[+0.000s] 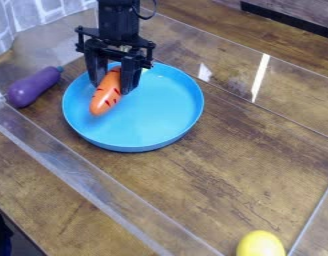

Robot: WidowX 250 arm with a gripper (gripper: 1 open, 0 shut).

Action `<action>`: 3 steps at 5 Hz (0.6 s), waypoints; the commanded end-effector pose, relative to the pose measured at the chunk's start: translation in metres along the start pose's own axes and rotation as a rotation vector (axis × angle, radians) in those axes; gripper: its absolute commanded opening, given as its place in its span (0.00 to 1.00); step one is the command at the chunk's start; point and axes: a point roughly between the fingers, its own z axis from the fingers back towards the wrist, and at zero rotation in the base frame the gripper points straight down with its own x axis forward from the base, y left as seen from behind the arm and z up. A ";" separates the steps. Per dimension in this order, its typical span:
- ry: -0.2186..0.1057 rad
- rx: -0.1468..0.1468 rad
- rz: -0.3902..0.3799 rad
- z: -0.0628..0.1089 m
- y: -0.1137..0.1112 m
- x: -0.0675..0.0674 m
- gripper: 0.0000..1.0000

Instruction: Move the carrot to the right side

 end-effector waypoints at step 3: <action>-0.125 0.031 -0.077 0.042 -0.017 0.006 0.00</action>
